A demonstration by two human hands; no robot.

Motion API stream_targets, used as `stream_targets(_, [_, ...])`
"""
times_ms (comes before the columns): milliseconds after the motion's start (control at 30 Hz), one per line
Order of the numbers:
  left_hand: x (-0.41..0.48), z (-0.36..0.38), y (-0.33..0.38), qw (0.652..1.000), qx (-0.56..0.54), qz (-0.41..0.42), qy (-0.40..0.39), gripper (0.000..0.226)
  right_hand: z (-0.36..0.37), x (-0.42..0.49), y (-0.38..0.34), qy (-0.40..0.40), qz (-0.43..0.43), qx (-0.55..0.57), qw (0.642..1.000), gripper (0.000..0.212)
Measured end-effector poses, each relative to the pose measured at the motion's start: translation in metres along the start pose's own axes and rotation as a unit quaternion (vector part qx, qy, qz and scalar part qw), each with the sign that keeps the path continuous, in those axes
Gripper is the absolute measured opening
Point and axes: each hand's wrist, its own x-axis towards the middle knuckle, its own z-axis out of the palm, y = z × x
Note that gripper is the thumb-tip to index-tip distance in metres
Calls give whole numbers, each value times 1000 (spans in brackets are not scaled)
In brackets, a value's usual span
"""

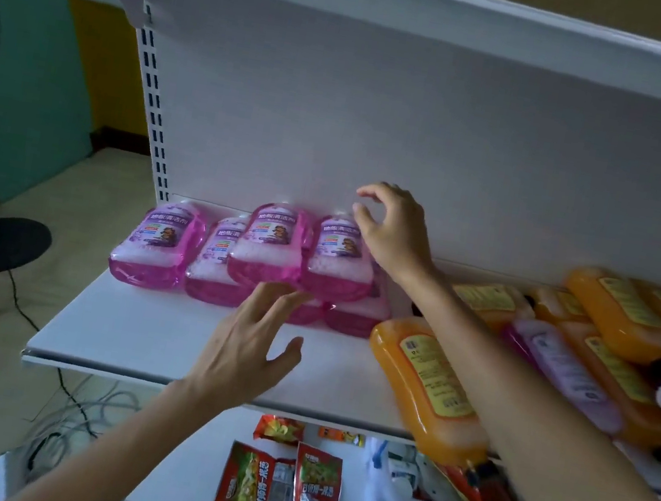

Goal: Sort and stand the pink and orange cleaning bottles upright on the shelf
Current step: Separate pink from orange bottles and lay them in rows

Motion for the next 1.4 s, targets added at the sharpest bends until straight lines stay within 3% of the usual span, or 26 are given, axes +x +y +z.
stream_targets(133, [24,34,50,997,-45,53,-44,42,-65,-38,57,-32,55,-74,995,21])
stream_targets(200, [31,55,80,994,-64,33,-83,42,-100,-62,90,-53,111,-119,985,20])
stream_targets(300, [36,87,115,991,-33,-12,-126,46,-148,-97,131,-131,210,-201,948,23])
stream_targets(367, [40,103,128,990,-5,-22,-137,48,-170,-117,146,-202,258,-224,918,41])
stream_targets(567, [59,134,153,988,18,-34,-147,54,-171,-136,149,-269,215,-212,915,78])
stream_targets(700, [66,146,167,988,51,-55,-134,54,-180,-134,150,-251,235,-144,928,64])
stream_targets(900, [70,170,194,980,-12,-160,-115,87,-201,-120,146,-223,232,-45,946,81])
stream_targets(967, [77,176,203,979,-43,-185,-71,88,-208,-115,142,-224,231,-8,947,80])
stream_targets(1033, [86,177,203,990,-16,-141,-19,85,-213,-112,137,-252,230,47,939,71])
stream_targets(1133, [95,163,186,999,23,27,12,69,-212,-111,130,-282,231,156,918,47])
stream_targets(1233, [100,132,162,992,26,123,7,64,-204,-106,121,-304,237,215,897,43])
stream_targets(1300, [94,112,150,991,36,126,4,67,-197,-99,114,-343,265,279,857,43])
stream_targets(1400, [80,80,137,999,-39,-3,23,71,-184,-86,103,-360,317,437,760,71])
